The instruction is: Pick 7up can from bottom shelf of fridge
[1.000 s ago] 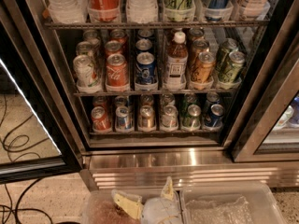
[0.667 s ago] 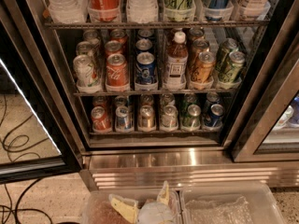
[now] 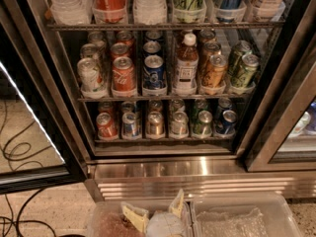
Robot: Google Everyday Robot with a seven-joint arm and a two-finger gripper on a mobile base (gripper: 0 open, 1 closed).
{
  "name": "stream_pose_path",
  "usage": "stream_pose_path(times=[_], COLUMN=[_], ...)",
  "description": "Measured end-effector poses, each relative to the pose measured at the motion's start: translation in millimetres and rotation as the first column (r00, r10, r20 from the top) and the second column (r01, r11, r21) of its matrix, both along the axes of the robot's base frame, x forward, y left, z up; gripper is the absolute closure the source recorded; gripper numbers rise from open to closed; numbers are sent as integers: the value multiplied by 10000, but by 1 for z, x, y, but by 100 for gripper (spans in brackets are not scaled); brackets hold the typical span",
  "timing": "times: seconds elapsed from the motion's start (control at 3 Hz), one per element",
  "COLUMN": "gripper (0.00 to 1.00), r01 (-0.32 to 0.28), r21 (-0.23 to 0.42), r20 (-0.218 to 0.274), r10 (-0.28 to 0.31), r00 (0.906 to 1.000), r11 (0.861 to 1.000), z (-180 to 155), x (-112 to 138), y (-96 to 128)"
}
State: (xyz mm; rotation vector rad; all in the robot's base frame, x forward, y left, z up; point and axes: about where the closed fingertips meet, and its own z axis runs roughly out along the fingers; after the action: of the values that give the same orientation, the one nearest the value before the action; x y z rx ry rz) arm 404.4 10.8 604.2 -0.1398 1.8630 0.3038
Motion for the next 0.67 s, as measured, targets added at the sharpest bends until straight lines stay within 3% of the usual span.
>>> stream_pose_path(times=[0.33, 0.67], gripper=[0, 0], r01=[15, 235], r21=[254, 432], r20=[89, 720], r10=[-17, -266], r00=[10000, 9970], r11=[9997, 9988], z=[-1, -7], x=[-3, -1], y=[3, 4])
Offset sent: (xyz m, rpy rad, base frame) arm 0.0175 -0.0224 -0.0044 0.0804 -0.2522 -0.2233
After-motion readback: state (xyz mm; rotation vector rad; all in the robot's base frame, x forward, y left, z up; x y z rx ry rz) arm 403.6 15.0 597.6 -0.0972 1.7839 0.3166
